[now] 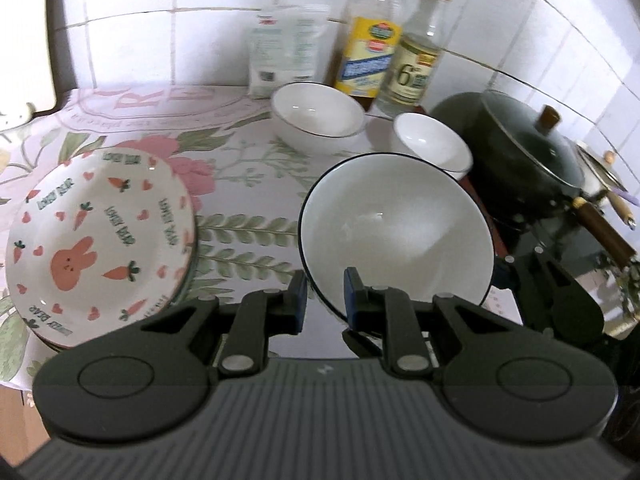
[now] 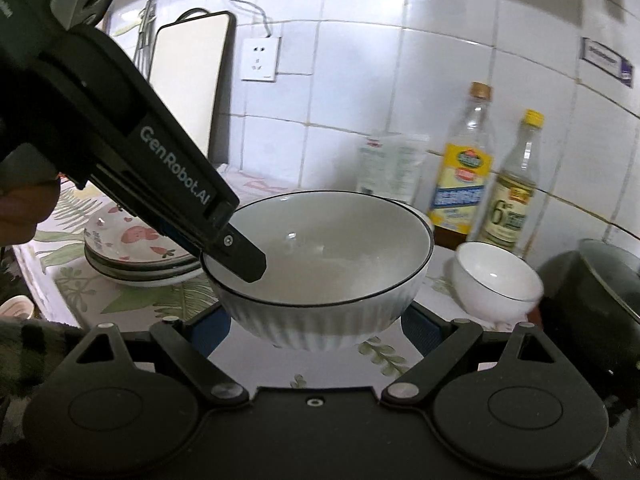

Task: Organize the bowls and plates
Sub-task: 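Carry the large white bowl with both grippers beside the plate stack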

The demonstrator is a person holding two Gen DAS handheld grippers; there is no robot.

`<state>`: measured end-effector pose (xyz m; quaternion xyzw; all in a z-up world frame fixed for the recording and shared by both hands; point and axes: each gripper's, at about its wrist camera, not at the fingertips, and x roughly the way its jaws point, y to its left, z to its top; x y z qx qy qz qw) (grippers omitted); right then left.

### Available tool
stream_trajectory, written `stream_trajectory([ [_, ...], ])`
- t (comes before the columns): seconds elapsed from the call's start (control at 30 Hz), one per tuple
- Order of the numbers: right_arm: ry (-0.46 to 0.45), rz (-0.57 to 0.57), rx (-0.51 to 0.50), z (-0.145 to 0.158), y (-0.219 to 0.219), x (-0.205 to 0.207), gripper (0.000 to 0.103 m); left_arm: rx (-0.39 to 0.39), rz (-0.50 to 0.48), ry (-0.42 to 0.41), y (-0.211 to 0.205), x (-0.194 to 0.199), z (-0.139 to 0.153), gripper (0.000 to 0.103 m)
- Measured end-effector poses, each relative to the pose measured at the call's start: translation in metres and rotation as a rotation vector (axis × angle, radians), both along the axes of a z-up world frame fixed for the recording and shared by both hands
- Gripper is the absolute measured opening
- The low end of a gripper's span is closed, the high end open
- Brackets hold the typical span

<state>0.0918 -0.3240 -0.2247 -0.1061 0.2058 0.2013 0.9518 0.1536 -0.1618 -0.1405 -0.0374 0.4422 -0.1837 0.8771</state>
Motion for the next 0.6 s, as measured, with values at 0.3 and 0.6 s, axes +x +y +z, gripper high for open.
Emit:
stream_trajectory([
  [0.3, 0.078, 0.049, 0.009, -0.021, 0.019, 0.045, 0.095, 0.083, 0.049, -0.013, 0.006, 0.027, -0.024, 0.018],
  [0.6, 0.119, 0.071, 0.039, -0.040, 0.030, 0.077, 0.095, 0.150, 0.072, 0.014, 0.008, 0.046, -0.037, 0.018],
])
